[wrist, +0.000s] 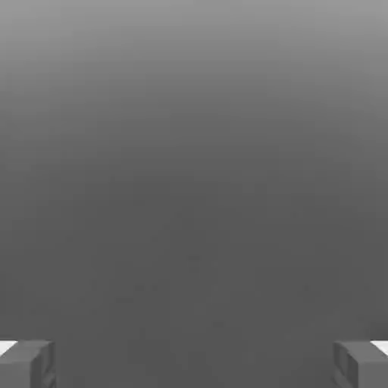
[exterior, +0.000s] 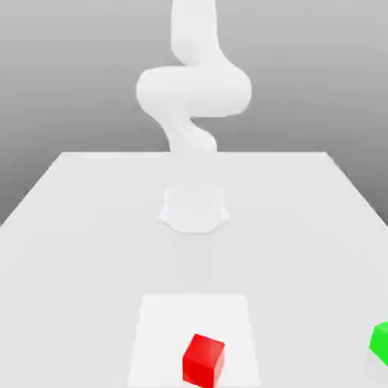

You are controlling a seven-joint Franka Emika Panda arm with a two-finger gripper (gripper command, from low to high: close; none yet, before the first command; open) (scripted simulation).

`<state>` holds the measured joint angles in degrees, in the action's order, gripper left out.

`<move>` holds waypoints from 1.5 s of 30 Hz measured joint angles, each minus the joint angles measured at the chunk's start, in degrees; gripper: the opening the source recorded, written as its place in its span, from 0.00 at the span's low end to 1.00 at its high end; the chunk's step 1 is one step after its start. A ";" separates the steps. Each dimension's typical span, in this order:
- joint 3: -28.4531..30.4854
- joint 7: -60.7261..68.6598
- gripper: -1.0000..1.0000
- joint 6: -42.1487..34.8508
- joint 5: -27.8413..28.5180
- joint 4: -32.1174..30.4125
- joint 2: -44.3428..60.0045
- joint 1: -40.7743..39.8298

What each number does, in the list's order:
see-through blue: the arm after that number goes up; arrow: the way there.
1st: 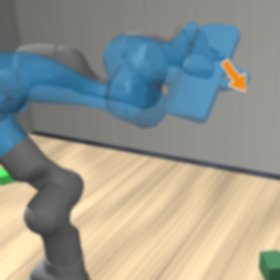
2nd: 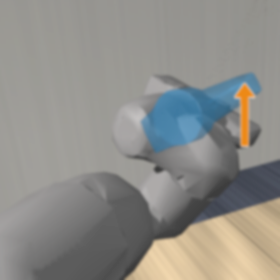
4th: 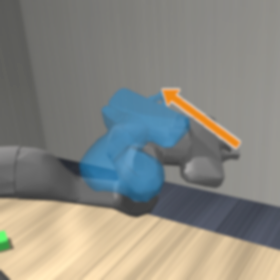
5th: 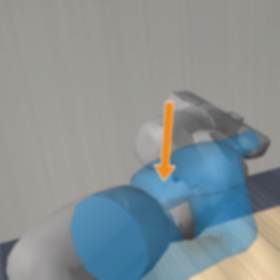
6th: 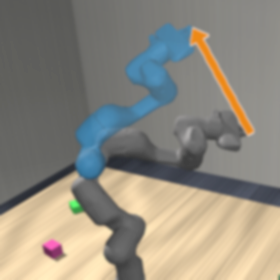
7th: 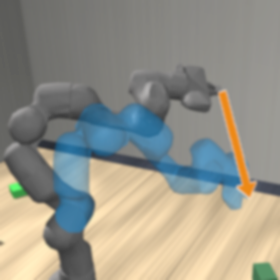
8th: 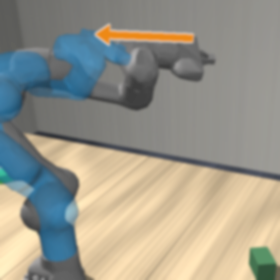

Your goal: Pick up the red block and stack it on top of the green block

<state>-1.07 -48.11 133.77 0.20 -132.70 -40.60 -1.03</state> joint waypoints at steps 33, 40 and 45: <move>-3.08 -24.82 0.00 28.13 4.68 -7.70 62.14 -2.12; -3.93 -24.02 0.00 24.15 3.57 -8.47 57.39 -2.73; -8.95 -20.63 0.00 17.75 4.50 -6.13 53.84 1.27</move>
<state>-10.03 -68.73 151.51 4.70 -138.83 13.24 0.24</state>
